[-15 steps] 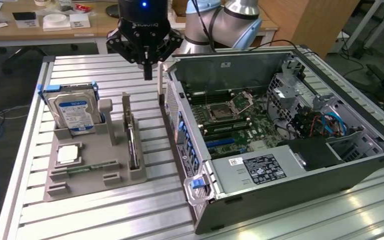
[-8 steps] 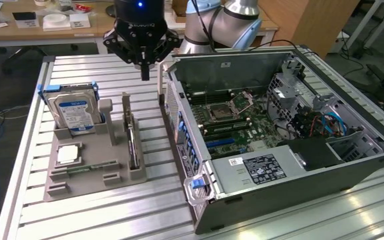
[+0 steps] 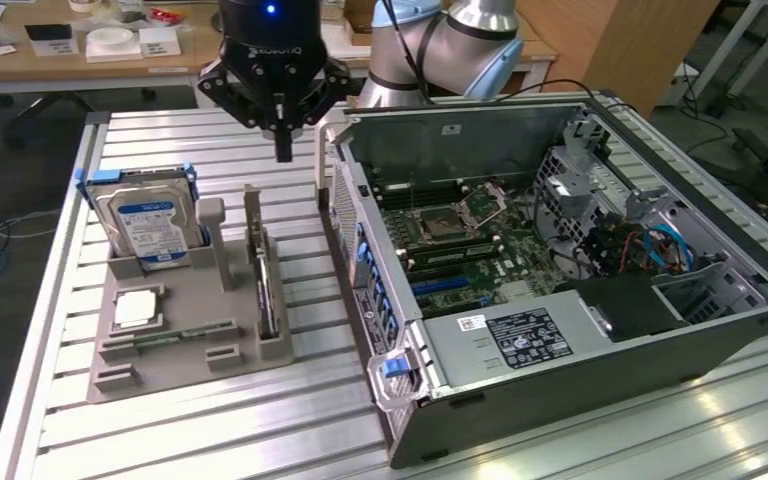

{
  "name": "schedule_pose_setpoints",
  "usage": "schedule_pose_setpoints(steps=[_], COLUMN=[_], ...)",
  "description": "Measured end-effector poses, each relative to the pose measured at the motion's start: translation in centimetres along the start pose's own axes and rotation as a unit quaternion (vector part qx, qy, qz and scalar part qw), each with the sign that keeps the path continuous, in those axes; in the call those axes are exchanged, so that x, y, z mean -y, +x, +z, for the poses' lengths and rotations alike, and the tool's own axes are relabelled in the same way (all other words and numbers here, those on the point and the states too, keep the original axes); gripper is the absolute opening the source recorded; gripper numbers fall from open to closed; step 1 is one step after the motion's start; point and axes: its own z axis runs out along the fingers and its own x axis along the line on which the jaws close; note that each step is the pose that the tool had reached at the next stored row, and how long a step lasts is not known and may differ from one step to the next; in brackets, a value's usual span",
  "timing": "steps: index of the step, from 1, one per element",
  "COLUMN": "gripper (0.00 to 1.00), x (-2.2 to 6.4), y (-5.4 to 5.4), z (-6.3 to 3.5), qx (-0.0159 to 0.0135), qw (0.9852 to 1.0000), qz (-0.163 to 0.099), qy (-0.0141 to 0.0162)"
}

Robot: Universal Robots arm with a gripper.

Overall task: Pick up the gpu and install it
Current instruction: 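Reach for the gpu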

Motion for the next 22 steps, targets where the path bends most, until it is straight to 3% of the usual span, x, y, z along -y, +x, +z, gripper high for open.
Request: schedule_pose_setpoints(steps=[22], gripper=[0.11], x=[0.23], y=[1.8], z=[-0.01], qx=[0.0000], qw=[1.0000], qz=[0.000], qy=[0.0000])
